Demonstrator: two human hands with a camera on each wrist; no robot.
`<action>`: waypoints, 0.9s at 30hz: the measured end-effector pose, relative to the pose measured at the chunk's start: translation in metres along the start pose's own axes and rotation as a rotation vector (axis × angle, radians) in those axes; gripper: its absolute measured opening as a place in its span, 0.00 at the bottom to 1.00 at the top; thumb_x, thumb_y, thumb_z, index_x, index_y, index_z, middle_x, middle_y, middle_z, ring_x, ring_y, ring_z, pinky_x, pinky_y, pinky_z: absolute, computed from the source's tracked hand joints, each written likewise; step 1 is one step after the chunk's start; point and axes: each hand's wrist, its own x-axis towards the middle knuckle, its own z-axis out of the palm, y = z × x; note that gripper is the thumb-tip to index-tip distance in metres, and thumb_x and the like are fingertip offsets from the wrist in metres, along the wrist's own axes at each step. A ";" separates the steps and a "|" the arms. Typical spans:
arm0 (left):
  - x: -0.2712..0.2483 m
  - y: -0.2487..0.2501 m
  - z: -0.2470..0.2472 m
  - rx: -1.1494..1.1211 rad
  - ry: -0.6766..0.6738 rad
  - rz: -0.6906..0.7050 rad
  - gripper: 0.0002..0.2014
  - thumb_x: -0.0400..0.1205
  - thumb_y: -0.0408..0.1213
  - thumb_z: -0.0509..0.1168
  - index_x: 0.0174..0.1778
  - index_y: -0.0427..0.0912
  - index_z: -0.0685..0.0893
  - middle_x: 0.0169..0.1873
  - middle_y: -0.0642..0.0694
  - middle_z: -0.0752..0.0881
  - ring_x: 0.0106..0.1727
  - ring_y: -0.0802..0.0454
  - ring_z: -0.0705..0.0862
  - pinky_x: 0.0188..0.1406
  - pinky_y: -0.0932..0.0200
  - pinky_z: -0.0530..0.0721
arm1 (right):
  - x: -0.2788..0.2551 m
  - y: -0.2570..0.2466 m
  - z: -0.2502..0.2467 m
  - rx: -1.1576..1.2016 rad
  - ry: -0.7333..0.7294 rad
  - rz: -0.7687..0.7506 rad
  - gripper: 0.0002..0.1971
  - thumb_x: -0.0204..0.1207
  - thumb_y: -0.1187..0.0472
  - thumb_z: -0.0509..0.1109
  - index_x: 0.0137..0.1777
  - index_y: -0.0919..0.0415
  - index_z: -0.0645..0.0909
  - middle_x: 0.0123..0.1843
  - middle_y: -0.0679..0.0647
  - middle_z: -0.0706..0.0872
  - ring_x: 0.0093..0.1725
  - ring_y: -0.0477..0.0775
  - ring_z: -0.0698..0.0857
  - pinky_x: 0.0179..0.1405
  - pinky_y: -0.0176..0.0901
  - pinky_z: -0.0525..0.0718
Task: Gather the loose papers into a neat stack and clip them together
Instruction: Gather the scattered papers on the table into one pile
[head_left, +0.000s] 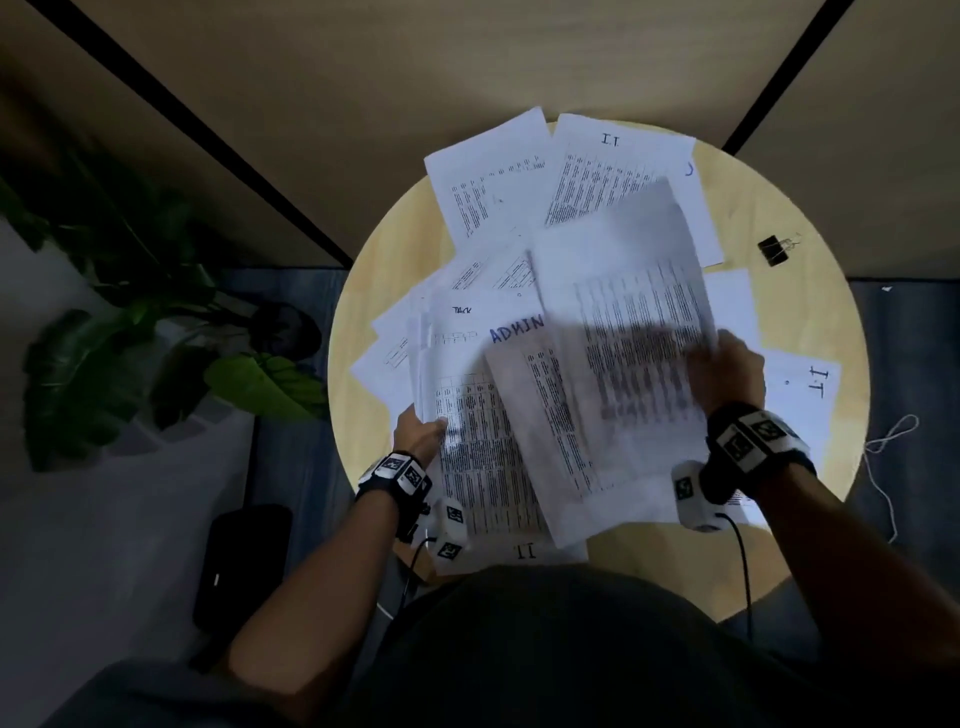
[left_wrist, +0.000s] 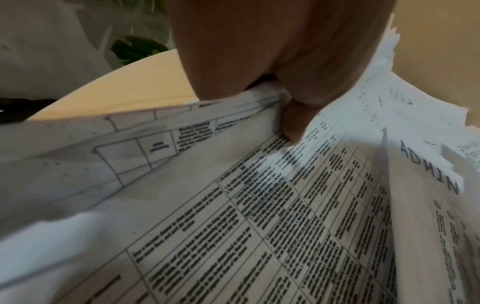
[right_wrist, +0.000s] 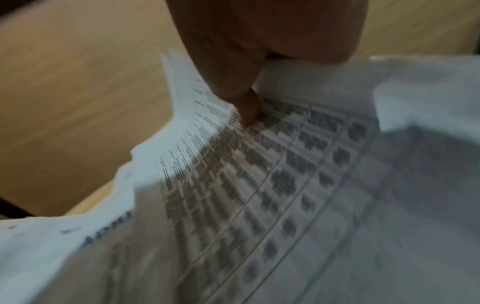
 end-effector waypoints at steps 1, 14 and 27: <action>0.000 -0.001 0.001 -0.009 -0.001 0.009 0.09 0.78 0.30 0.67 0.53 0.33 0.80 0.42 0.36 0.84 0.42 0.40 0.82 0.46 0.46 0.85 | -0.003 0.012 0.001 -0.019 -0.088 0.077 0.15 0.80 0.58 0.62 0.58 0.69 0.81 0.57 0.75 0.84 0.57 0.75 0.82 0.49 0.55 0.79; -0.014 0.014 0.018 -0.341 -0.107 -0.092 0.17 0.85 0.44 0.60 0.64 0.36 0.79 0.59 0.33 0.83 0.60 0.36 0.81 0.54 0.52 0.75 | -0.074 0.001 0.062 0.073 -0.473 -0.192 0.20 0.74 0.66 0.70 0.64 0.71 0.72 0.56 0.69 0.86 0.55 0.68 0.86 0.50 0.54 0.82; -0.008 0.003 0.008 -0.062 -0.024 -0.033 0.30 0.76 0.32 0.70 0.73 0.30 0.70 0.69 0.34 0.78 0.67 0.36 0.79 0.68 0.44 0.78 | -0.036 0.002 0.056 0.024 -0.440 -0.322 0.12 0.79 0.60 0.68 0.59 0.64 0.78 0.54 0.59 0.83 0.52 0.61 0.85 0.48 0.48 0.83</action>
